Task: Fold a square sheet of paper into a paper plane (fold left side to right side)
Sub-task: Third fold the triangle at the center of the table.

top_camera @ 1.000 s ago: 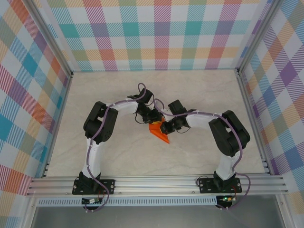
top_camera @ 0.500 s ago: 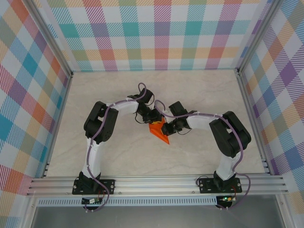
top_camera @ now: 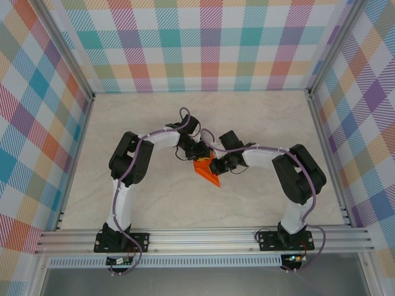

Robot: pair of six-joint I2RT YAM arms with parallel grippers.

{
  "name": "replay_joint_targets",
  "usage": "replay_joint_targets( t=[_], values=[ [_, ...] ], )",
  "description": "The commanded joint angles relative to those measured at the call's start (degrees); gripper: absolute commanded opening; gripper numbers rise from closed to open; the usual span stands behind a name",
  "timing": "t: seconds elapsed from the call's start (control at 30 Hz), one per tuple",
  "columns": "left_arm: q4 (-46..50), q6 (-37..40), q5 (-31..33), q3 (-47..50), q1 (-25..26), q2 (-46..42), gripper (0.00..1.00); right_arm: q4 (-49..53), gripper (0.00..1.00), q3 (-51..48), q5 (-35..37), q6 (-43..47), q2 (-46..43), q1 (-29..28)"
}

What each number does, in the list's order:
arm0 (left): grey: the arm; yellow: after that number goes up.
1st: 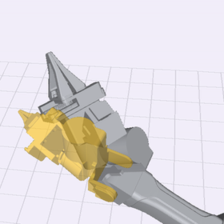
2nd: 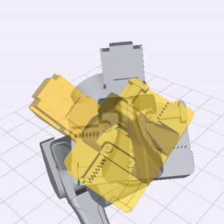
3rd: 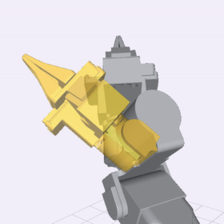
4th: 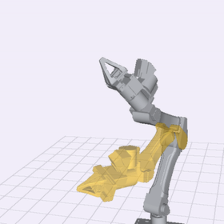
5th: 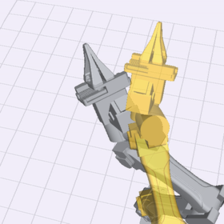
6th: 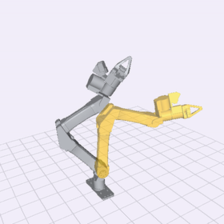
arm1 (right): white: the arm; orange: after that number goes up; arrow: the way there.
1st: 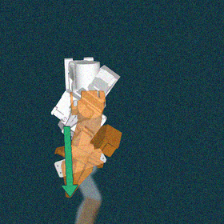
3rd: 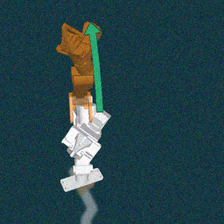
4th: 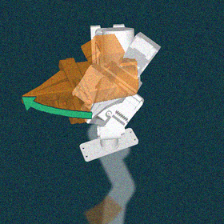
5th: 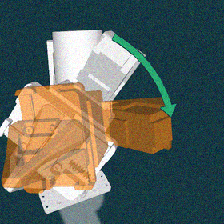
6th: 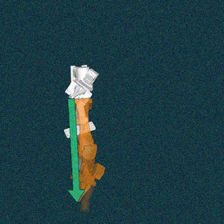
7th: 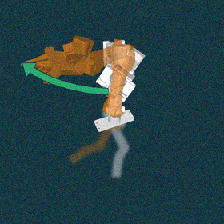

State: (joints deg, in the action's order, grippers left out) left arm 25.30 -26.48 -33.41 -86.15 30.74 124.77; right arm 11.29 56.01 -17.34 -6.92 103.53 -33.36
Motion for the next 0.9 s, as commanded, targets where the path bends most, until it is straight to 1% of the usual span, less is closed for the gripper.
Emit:
replay_joint_targets(
  t=[0.0, 0.3, 0.63, 0.7, 0.87],
  values=[
    [3.1, 0.8, 2.5, 0.3, 1.0, 2.4, 0.17, 0.7, 0.0, 1.1, 0.4, -0.4, 0.1, 0.5],
    [3.0, 0.7, 2.5, 0.3, 1.1, 2.3, 0.17, 1.4, 0.0, 1.7, 0.3, -0.4, 1.0, 0.5],
    [2.9, 0.7, 2.4, 0.3, 1.2, 2.1, 0.18, 1.5, 0.0, -1.1, 0.5, -0.8, 1.9, 0.4],
    [3.1, 0.7, 2.4, 0.3, 1.2, 2.0, 0.19, 1.8, 0.0, -1.8, 0.8, -0.8, 1.9, 0.4],
    [5.7, 2.1, 2.8, -2.0, 0.8, 0.7, 0.28, 2.0, 0.0, -3.2, 1.4, -0.9, 2.0, 0.4]
  ],
)
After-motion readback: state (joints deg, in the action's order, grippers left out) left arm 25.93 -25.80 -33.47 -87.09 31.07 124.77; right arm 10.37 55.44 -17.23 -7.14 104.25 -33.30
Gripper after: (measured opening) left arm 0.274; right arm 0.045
